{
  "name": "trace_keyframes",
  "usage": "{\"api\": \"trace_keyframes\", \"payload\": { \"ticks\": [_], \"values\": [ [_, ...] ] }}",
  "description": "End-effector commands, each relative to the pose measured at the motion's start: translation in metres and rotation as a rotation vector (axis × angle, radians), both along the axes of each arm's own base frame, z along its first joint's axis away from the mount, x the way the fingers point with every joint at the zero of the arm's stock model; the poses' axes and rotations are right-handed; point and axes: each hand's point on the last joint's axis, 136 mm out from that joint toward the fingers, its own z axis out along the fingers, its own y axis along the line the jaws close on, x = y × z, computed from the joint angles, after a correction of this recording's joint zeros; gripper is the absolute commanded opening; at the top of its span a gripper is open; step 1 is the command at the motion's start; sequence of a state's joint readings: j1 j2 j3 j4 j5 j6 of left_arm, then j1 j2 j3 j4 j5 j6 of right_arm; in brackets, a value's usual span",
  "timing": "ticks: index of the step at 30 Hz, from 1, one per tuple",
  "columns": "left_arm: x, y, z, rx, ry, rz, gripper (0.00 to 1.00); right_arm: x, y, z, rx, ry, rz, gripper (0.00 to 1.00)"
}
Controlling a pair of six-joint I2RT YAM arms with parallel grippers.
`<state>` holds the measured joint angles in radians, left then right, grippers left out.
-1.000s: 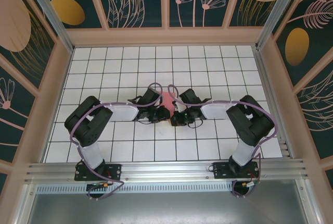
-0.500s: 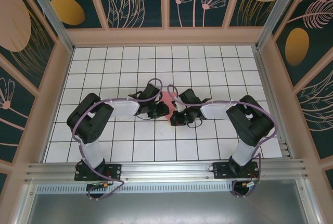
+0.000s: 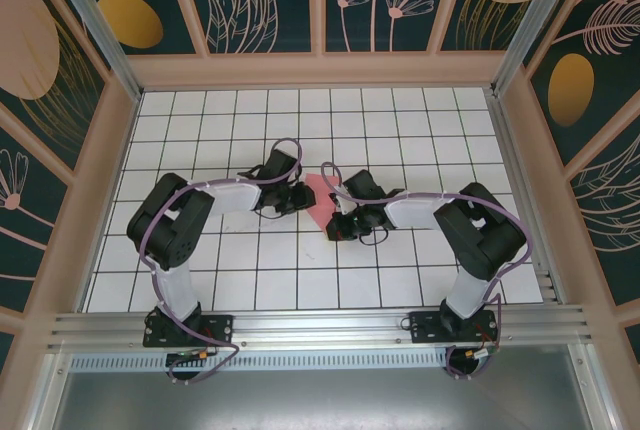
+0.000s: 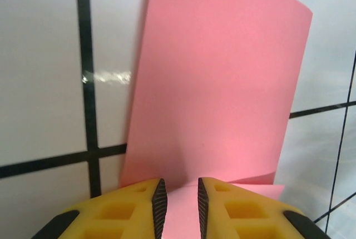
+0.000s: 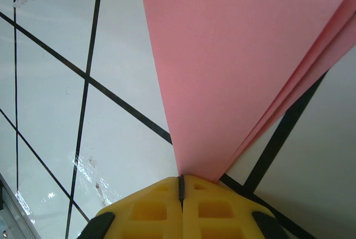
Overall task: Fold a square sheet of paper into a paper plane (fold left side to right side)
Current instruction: Third fold the triangle at the center of the table.
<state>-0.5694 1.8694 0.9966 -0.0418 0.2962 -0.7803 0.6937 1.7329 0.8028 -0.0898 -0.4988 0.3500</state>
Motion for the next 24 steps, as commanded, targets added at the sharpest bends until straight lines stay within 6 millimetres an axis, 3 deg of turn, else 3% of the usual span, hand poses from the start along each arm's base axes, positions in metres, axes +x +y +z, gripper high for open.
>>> {"api": "trace_keyframes", "payload": {
  "ticks": [1,5,9,16,20,24],
  "values": [
    [0.027,0.044,-0.024,0.163,-0.035,0.087,0.28,-0.033,-0.050,-0.055,-0.262,0.125,-0.024,0.00],
    [0.039,0.051,-0.021,0.164,-0.046,0.095,0.30,-0.031,-0.047,-0.051,-0.244,0.117,-0.022,0.00],
    [0.054,0.052,-0.006,0.174,-0.086,0.075,0.32,-0.026,-0.040,-0.044,-0.211,0.096,-0.018,0.00],
    [0.079,0.062,0.050,0.168,-0.194,0.086,0.39,-0.011,-0.019,-0.017,-0.121,0.035,-0.013,0.00],
    [0.071,0.061,0.077,0.116,-0.232,0.084,0.48,0.000,-0.009,0.014,-0.048,-0.028,-0.018,0.06],
    [0.047,0.053,0.092,-0.013,-0.226,0.079,0.54,0.011,-0.011,0.048,-0.025,-0.095,-0.026,0.16]
  ]
}}
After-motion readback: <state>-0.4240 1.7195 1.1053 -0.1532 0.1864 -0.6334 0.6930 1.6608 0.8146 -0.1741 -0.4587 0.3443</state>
